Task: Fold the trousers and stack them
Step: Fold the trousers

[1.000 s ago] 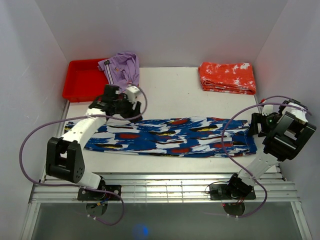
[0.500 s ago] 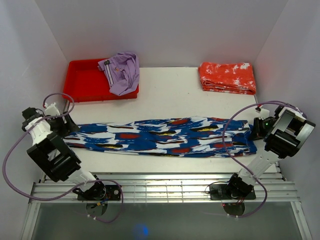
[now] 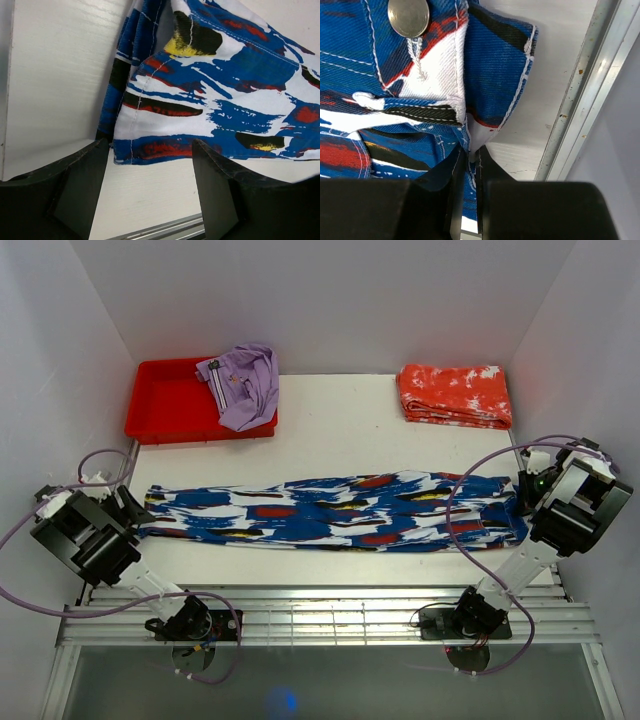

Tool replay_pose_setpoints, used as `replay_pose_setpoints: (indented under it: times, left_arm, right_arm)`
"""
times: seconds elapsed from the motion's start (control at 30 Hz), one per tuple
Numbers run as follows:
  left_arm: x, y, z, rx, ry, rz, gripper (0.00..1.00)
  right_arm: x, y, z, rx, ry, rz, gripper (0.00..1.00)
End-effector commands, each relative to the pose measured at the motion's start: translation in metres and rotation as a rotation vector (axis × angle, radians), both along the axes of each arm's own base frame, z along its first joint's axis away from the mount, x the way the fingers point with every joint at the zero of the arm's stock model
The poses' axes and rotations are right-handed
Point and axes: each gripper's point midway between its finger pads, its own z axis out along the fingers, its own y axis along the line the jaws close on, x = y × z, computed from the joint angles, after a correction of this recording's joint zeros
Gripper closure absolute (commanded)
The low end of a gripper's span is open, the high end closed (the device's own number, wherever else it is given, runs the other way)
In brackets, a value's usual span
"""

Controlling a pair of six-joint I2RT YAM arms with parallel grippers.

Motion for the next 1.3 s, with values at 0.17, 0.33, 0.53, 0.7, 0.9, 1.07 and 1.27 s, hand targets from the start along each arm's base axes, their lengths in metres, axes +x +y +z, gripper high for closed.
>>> replay_pose_setpoints:
  times: [0.17,0.33,0.53,0.7,0.9,1.07,1.27]
  left_arm:
    - [0.008,0.013,-0.03,0.013,0.001,0.04,0.22]
    - [0.007,0.025,-0.036,0.063,0.014,0.066,0.25]
    - [0.004,0.036,-0.032,0.146,0.009,0.049,0.25]
    - [0.007,0.023,-0.041,0.083,-0.013,-0.008,0.24]
    - [0.014,-0.029,-0.059,-0.1,-0.01,-0.095,0.29]
    - [0.022,-0.039,-0.067,-0.14,-0.008,-0.076,0.41]
    - [0.032,-0.025,-0.054,-0.135,-0.036,-0.037,0.86]
  right_arm:
    - [0.018,-0.04,0.023,-0.147,-0.073,0.008,0.92]
    - [0.018,-0.042,0.027,-0.154,-0.072,0.013,0.92]
    - [0.017,-0.041,0.027,-0.151,-0.062,0.019,0.92]
    - [0.015,-0.037,0.025,-0.132,-0.054,0.02,0.92]
    - [0.015,-0.03,0.023,-0.115,-0.046,0.029,0.92]
    - [0.016,-0.025,0.023,-0.11,-0.043,0.036,0.92]
    - [0.016,-0.017,0.025,-0.091,-0.046,0.048,0.92]
